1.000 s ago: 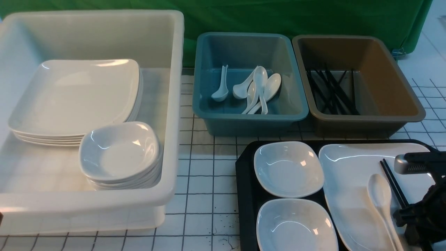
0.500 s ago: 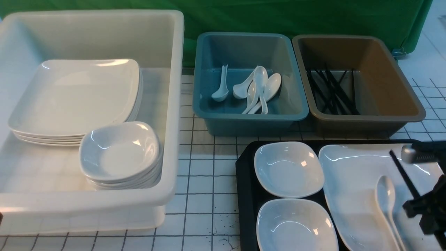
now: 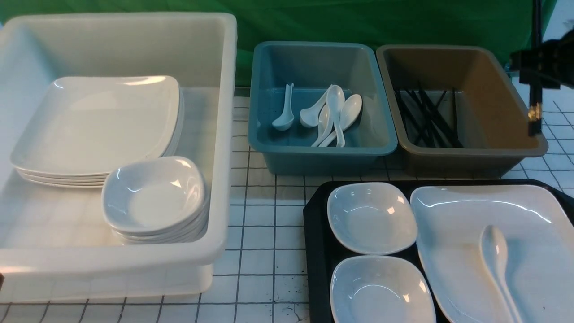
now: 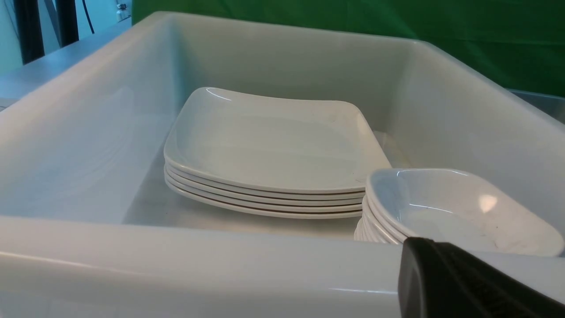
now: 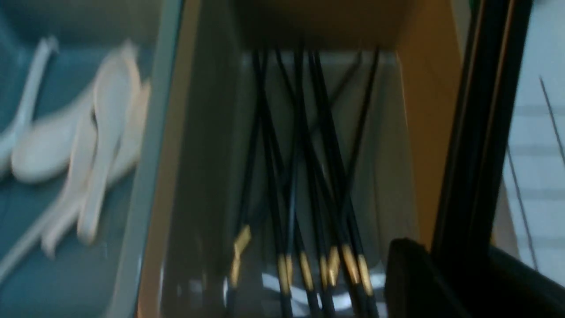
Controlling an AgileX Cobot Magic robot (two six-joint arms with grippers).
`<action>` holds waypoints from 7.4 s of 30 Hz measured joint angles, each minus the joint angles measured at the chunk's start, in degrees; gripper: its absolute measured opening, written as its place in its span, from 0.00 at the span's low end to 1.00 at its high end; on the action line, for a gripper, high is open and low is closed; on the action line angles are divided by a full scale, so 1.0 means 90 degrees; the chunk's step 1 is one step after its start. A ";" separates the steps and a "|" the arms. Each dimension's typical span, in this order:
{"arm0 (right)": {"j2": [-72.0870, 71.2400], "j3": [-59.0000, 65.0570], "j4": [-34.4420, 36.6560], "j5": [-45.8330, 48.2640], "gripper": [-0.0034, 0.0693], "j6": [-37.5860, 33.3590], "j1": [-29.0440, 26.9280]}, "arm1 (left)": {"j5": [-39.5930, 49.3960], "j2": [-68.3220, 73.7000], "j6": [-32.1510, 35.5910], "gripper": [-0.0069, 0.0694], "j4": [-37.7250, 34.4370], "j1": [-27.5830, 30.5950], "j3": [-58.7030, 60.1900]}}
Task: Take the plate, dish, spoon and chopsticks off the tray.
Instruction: Use the right arm to put the chopsticks into the small storage box on the right, then use the right arm to grab a soup spoon from the plate, then use the right arm to put the soup spoon into the small storage box in the middle, then use the left arm to grab a small plate from the dinner plate
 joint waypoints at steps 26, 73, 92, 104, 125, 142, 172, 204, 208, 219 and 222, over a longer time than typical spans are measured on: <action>0.0105 -0.1905 0.0101 0.4339 0.06 -0.0320 0.0100 | -0.0006 0.0000 -0.0006 0.10 0.0000 0.0000 0.0000; -0.1451 0.3289 -0.0650 0.2418 0.19 0.1199 0.1540 | -0.0006 0.0000 -0.0002 0.10 0.0000 0.0000 0.0000; 0.1603 -0.1651 0.2328 0.0603 0.26 -0.1881 0.1898 | -0.0006 0.0000 0.0001 0.10 0.0000 0.0000 0.0000; 0.2803 -0.2224 0.2285 0.0842 0.53 -0.1986 0.1968 | -0.0006 0.0000 0.0001 0.10 0.0000 0.0000 0.0000; -0.2711 -0.1148 0.0807 0.4509 0.05 -0.1164 0.1968 | -0.0011 0.0000 0.0232 0.10 0.0034 0.0000 0.0000; -0.6873 0.3479 0.0554 0.2986 0.06 -0.0616 0.1968 | -0.0140 0.0000 0.0037 0.10 0.0098 0.0000 0.0000; -0.8403 0.4234 0.0030 0.2260 0.08 0.0352 0.1968 | 0.6199 0.4816 0.1686 0.10 -0.4341 -0.0025 -0.5683; -0.8403 0.4234 0.0014 0.2244 0.14 0.0325 0.1968 | 0.3905 1.1706 -0.0848 0.65 -0.3465 -0.4138 -0.8195; -0.8403 0.4234 0.0014 0.2239 0.15 0.0325 0.1968 | 0.3284 1.1959 -0.1052 0.66 -0.3488 -0.4138 -0.8195; -0.8403 0.4234 0.0014 0.2239 0.16 0.0331 0.1968 | 0.2680 1.2395 -0.1073 0.62 -0.3671 -0.4138 -0.8195; -0.8403 0.4234 0.0014 0.2239 0.17 0.0331 0.1968 | 0.2541 1.2460 -0.1073 0.62 -0.3736 -0.4138 -0.8195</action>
